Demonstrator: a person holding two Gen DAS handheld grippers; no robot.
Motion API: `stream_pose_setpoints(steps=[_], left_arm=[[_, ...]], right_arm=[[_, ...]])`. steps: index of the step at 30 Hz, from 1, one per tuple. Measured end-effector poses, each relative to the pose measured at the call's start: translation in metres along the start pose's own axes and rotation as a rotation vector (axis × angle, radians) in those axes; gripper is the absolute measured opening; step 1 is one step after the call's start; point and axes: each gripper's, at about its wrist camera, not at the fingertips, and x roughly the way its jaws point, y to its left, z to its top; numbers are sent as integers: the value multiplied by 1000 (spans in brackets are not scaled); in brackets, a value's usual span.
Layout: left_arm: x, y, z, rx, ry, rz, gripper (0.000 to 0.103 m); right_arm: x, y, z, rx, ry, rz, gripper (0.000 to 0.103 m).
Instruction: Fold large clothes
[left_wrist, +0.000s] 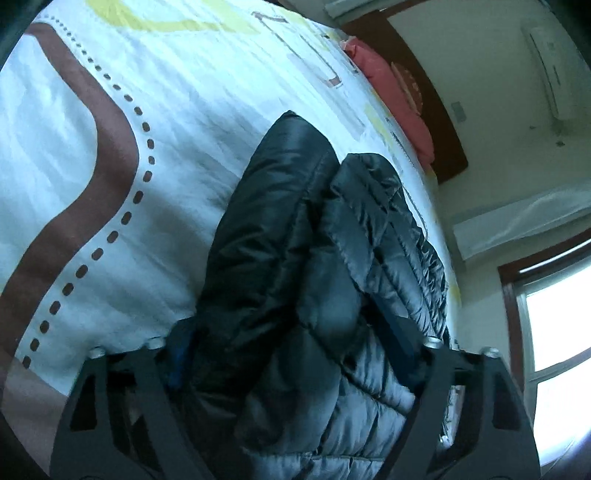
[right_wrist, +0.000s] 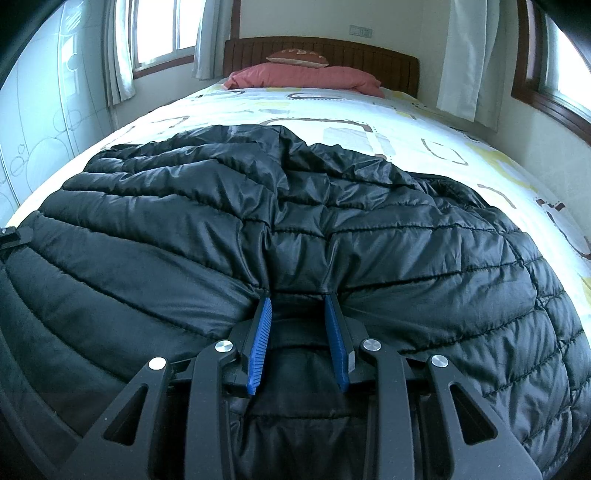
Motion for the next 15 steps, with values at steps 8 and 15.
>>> stream_pose_setpoints(steps=[8, 15], left_arm=[[-2, -2, -11, 54, -44, 16, 43], [-1, -2, -11, 53, -44, 10, 41]], right_arm=[[-1, 3, 4, 7, -1, 8, 31], [-11, -29, 16, 147, 2, 128, 46]])
